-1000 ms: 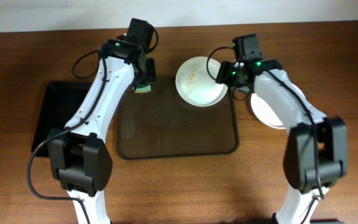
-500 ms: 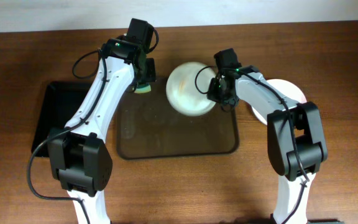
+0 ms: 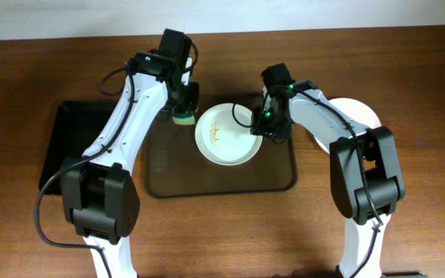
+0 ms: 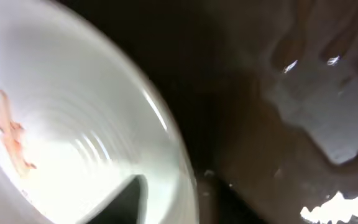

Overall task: Clean dirty plates on tray and stack at the side
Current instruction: 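Grasp the rim of the last white plate on the tray with the right gripper, then scrub the held plate with the sponge in the left gripper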

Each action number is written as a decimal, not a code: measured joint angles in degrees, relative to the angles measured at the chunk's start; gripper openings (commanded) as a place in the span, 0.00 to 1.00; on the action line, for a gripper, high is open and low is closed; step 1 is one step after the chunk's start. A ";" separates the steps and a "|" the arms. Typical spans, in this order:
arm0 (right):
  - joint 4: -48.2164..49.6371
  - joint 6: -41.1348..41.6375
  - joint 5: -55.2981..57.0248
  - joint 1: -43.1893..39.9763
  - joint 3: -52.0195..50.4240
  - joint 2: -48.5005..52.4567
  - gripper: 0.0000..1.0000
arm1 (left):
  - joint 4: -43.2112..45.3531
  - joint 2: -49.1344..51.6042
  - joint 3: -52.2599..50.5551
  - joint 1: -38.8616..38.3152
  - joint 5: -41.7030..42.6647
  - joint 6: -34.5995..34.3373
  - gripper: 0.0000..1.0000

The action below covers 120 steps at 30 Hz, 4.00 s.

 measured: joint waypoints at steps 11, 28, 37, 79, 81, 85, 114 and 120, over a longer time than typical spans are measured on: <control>1.68 0.13 -0.46 -0.31 0.02 0.09 0.04 | 20.96 0.02 -16.87 -4.02 9.77 4.37 0.00; 1.95 0.31 -0.20 0.90 0.02 0.13 0.04 | 29.70 5.38 -18.78 -5.84 7.54 7.28 0.01; 2.23 0.44 0.00 0.90 0.02 0.31 0.04 | 30.88 8.13 -16.35 -6.51 3.67 7.30 0.01; 1.75 1.77 0.87 4.13 0.11 0.31 0.04 | -12.76 13.64 10.21 -4.11 -1.36 -0.35 0.01; 1.75 1.75 0.90 4.13 0.11 0.31 0.04 | -12.17 13.64 9.99 -4.42 0.13 -0.35 0.01; 1.75 1.77 1.49 4.11 0.11 0.31 0.04 | -4.37 13.64 3.19 -4.46 1.88 -0.52 0.01; 3.02 1.99 0.83 4.15 0.13 0.31 0.04 | 17.53 9.84 -10.73 -9.22 -32.04 -6.56 0.01; 2.16 1.79 1.77 4.04 0.13 0.31 0.04 | 15.21 5.84 -9.53 -7.91 -36.63 -6.58 0.01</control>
